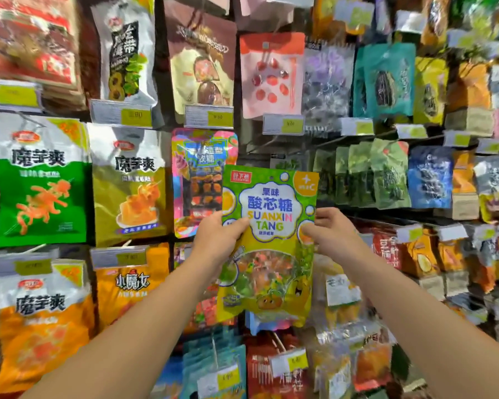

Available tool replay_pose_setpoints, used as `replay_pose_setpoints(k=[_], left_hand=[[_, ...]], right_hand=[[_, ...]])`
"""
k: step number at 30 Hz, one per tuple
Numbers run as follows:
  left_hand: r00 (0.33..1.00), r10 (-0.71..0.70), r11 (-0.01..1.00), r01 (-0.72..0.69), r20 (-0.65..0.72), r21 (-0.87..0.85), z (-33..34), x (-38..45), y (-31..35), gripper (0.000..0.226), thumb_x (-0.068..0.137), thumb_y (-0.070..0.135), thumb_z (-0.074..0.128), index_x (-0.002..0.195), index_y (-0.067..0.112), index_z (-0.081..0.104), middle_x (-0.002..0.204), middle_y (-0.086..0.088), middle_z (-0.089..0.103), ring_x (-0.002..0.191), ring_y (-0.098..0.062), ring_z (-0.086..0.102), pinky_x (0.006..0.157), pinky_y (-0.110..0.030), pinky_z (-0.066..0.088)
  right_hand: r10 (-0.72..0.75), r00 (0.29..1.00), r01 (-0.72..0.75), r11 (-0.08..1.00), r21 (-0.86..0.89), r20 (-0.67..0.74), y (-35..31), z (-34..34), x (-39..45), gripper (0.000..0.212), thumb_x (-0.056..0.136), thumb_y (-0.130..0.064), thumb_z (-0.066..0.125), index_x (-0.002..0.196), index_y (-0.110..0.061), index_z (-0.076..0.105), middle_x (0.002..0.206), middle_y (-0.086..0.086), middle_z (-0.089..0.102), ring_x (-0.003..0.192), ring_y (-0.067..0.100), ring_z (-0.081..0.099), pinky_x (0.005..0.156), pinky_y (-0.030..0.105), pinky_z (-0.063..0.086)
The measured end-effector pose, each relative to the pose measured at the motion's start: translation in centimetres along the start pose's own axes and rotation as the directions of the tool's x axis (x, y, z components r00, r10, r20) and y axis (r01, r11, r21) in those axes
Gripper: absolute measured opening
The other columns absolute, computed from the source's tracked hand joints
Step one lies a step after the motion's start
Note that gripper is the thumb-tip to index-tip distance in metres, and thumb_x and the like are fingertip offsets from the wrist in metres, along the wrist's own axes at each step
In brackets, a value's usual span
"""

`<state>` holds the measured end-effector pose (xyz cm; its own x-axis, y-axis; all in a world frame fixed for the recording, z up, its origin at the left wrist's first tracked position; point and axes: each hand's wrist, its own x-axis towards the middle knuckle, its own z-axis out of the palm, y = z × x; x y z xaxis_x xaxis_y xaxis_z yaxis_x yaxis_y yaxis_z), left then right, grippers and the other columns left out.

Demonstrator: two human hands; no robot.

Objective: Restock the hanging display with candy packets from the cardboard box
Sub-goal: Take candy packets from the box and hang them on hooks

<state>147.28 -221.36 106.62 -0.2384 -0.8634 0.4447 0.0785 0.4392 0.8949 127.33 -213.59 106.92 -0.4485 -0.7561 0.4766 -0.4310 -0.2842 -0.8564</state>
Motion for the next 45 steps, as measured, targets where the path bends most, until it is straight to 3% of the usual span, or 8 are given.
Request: replay_pose_setpoints(k=[3, 7, 12, 16, 21, 28, 36, 45], left_hand=[[0.994, 0.064, 0.994, -0.056, -0.091, 0.095, -0.1, 2.7, -0.5, 0.018, 0.081, 0.032, 0.070, 0.094, 0.021, 0.073, 0.088, 0.003, 0.077, 0.082, -0.023, 0.073, 0.082, -0.052, 0.057], [0.974, 0.114, 0.980, -0.079, -0.195, 0.182, 0.5, 7.0, -1.7, 0.047, 0.061, 0.057, 0.066, 0.091, 0.021, 0.073, 0.086, -0.006, 0.076, 0.082, -0.031, 0.072, 0.078, -0.057, 0.056], [0.960, 0.118, 0.977, -0.067, -0.253, 0.201, 2.6, 9.0, 0.0, 0.030, 0.072, 0.045, 0.069, 0.088, 0.021, 0.075, 0.080, -0.005, 0.076, 0.078, -0.030, 0.073, 0.077, -0.051, 0.058], [0.947, 0.155, 0.964, -0.082, -0.283, 0.253, 4.3, 10.8, 0.4, 0.020, 0.083, 0.036, 0.071, 0.082, 0.016, 0.074, 0.077, 0.002, 0.075, 0.073, -0.020, 0.071, 0.073, -0.035, 0.055], [0.927, 0.180, 0.968, -0.109, -0.328, 0.224, 6.3, 12.2, 0.3, 0.020, 0.087, 0.027, 0.071, 0.069, 0.017, 0.068, 0.053, 0.014, 0.064, 0.050, -0.004, 0.058, 0.057, -0.026, 0.045], [0.865, 0.219, 0.969, -0.138, -0.452, 0.205, 8.9, 13.8, 1.6, 0.051, 0.069, 0.053, 0.069, 0.086, 0.005, 0.071, 0.083, -0.015, 0.074, 0.082, -0.034, 0.071, 0.077, -0.051, 0.055], [0.828, 0.186, 0.968, -0.060, -0.530, 0.245, 9.3, 15.8, 3.0, 0.036, 0.079, 0.051, 0.068, 0.080, 0.016, 0.064, 0.090, -0.008, 0.073, 0.086, -0.027, 0.066, 0.088, -0.046, 0.053], [0.851, 0.122, 0.974, -0.004, -0.511, 0.226, 9.3, 17.6, 3.6, 0.043, 0.063, 0.055, 0.067, 0.081, 0.017, 0.068, 0.085, -0.010, 0.074, 0.087, -0.031, 0.069, 0.085, -0.048, 0.056]], right_hand=[[-0.084, 0.996, 0.081, 0.986, -0.143, -0.014, -0.8, 0.0, 4.1, 0.059, 0.073, -0.032, 0.073, 0.126, -0.016, 0.050, 0.111, -0.002, 0.063, 0.089, 0.014, 0.065, 0.072, 0.034, 0.055], [-0.230, 0.973, 0.225, 0.954, -0.199, 0.000, -2.6, 0.2, 9.6, 0.056, 0.085, -0.028, 0.070, 0.135, -0.015, 0.046, 0.119, -0.001, 0.058, 0.102, 0.017, 0.060, 0.087, 0.029, 0.048], [-0.358, 0.934, 0.350, 0.924, -0.152, -0.026, -5.1, 0.2, 14.8, 0.067, 0.081, -0.028, 0.068, 0.140, -0.014, 0.039, 0.128, 0.003, 0.053, 0.117, 0.021, 0.055, 0.100, 0.034, 0.043], [-0.433, 0.901, 0.429, 0.897, -0.104, -0.016, -6.9, -0.7, 17.6, 0.067, 0.082, -0.024, 0.067, 0.140, -0.020, 0.035, 0.112, -0.007, 0.058, 0.106, 0.019, 0.058, 0.091, 0.031, 0.044], [-0.483, 0.876, 0.483, 0.876, -0.013, -0.005, -7.5, -2.3, 19.9, 0.058, 0.072, -0.028, 0.066, 0.127, -0.021, 0.046, 0.087, -0.012, 0.062, 0.092, 0.020, 0.067, 0.090, 0.050, 0.053], [-0.576, 0.816, 0.567, 0.814, 0.127, 0.051, -9.1, -3.3, 22.0, 0.045, 0.065, -0.031, 0.060, 0.108, -0.040, 0.048, 0.097, -0.012, 0.066, 0.093, 0.027, 0.068, 0.090, 0.053, 0.053], [-0.611, 0.791, 0.598, 0.785, 0.162, 0.035, -8.9, -2.7, 23.4, 0.069, 0.064, -0.030, 0.056, 0.133, -0.028, 0.053, 0.096, -0.011, 0.065, 0.093, 0.029, 0.069, 0.088, 0.051, 0.055], [-0.665, 0.747, 0.655, 0.732, 0.188, -0.013, -7.9, -2.5, 22.8, 0.051, 0.071, -0.022, 0.057, 0.121, -0.035, 0.053, 0.097, -0.011, 0.064, 0.083, 0.026, 0.070, 0.082, 0.048, 0.056]])
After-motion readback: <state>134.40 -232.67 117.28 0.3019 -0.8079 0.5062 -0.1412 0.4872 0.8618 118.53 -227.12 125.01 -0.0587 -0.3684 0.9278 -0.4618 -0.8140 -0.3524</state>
